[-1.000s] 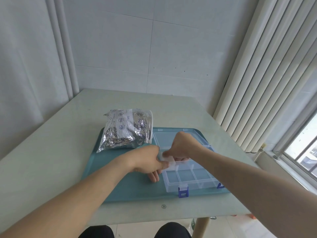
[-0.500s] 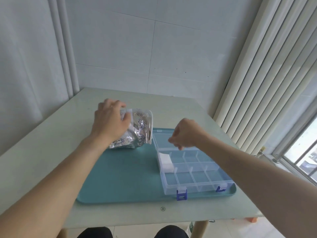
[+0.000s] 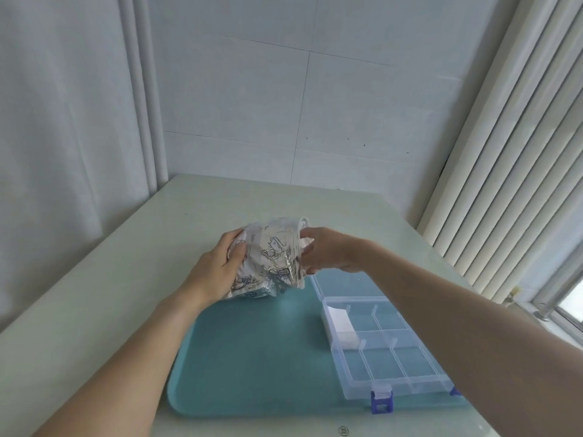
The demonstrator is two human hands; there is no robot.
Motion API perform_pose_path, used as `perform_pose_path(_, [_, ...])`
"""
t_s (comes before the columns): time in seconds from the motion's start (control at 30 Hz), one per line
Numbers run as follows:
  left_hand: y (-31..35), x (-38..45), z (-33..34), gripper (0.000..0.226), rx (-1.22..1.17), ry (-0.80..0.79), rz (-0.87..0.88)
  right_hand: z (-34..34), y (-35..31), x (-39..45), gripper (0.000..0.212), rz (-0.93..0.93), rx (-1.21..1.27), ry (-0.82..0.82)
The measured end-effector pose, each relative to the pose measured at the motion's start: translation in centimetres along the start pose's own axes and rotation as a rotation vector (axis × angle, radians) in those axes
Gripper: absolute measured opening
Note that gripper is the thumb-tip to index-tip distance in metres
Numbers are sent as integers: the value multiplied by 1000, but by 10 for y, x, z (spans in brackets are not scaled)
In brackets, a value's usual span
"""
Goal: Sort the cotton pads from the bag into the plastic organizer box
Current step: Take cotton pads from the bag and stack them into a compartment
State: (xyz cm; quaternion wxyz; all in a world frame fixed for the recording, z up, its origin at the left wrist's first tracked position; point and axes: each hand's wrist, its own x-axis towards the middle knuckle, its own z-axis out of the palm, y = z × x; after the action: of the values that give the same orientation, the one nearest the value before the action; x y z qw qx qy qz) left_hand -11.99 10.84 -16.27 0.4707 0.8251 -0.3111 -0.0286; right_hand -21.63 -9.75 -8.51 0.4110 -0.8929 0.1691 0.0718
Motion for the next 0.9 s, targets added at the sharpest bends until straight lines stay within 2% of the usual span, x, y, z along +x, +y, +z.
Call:
perform_pose_path(0.17, [-7, 6, -2, 30, -25, -19, -34, 9, -4, 9, 62, -113, -308, 99])
perform_pose_path(0.27, [-12, 10, -3, 27, -68, 4, -58, 14, -4, 12, 61, -116, -290, 170])
perform_pose_path(0.3, [-13, 11, -4, 29, -99, 20, -65, 14, -4, 12, 52, -117, -234, 183])
perform_pose_path(0.37, [-13, 12, -4, 32, -165, 31, -80, 10, -2, 9, 21, -126, -152, 208])
perform_pose_path(0.4, [-14, 13, -4, 32, -177, 35, -79, 7, 0, 7, 15, -121, -141, 221])
perform_pose_path(0.53, [-10, 13, -3, 31, -151, 58, -51, -6, 1, 0, 29, -73, -98, 278])
perform_pose_path(0.6, [-7, 12, -3, 28, -174, 53, -37, -11, 0, -6, 27, -56, -73, 261])
perform_pose_path(0.73, [-2, 12, -3, 22, -134, 57, -11, -12, -4, -14, 25, -30, -217, 247])
perform_pose_path(0.8, [4, 14, -2, 29, -45, 72, -7, -12, -4, -13, 24, -40, -248, 299])
perform_pose_path(0.9, [15, 17, -3, 42, 205, 236, 76, -14, -5, -13, 21, -30, -161, 353])
